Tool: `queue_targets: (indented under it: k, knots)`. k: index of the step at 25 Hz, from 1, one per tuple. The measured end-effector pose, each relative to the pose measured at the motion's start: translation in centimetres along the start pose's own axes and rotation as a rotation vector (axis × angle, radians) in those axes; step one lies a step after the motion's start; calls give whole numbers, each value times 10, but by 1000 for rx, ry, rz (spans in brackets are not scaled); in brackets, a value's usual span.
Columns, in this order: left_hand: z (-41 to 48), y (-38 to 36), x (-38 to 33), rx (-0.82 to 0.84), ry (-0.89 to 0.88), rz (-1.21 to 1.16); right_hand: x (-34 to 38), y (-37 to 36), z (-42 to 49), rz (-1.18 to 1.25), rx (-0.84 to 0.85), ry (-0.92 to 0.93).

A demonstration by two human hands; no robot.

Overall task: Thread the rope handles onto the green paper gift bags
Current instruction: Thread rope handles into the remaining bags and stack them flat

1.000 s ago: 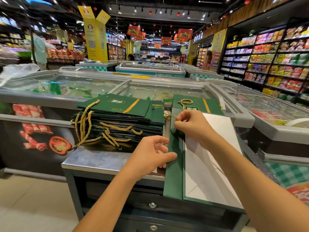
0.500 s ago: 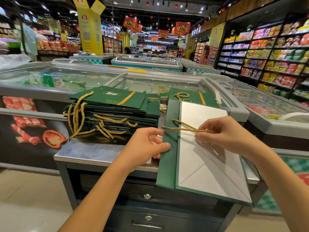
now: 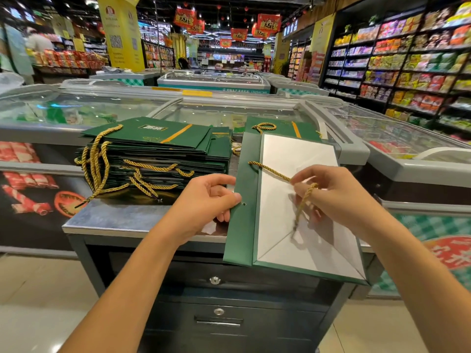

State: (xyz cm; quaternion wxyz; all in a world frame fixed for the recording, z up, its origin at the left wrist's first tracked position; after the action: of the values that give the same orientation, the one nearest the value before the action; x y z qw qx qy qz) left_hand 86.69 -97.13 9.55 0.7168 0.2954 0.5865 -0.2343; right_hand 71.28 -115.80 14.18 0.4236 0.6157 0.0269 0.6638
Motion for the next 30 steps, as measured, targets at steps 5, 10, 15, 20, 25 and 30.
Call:
queue_targets:
  k: [5,10,15,20,25,30]
  knots:
    - [-8,-4,-9,65,-36,76,8,-25,16,159,-113,-49]
    - [-16,-10,-13,126,-42,219,16,-45,29,216,-132,-62]
    - [-8,-6,-4,26,-102,226,17,-50,28,229,-96,-55]
    - [-9,-6,-4,22,-116,228,22,-33,12,66,271,157]
    - [-10,-6,-6,13,-164,253,22,-38,3,74,254,273]
    - [-9,-5,-5,7,-160,239,20,-48,7,74,188,337]
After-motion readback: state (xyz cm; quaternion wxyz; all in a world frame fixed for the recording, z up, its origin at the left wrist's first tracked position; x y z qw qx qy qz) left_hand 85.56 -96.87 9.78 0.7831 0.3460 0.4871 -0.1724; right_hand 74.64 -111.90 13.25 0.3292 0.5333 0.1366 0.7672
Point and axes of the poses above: each hand's wrist, its own z-axis towards the middle knuckle, its own y-axis out of the back of the hand, x = y × z, the point moved 4 cm from there along z, towards the middle knuckle, and after that the axes turned 2 degrees about y, right-handed, at the moved point
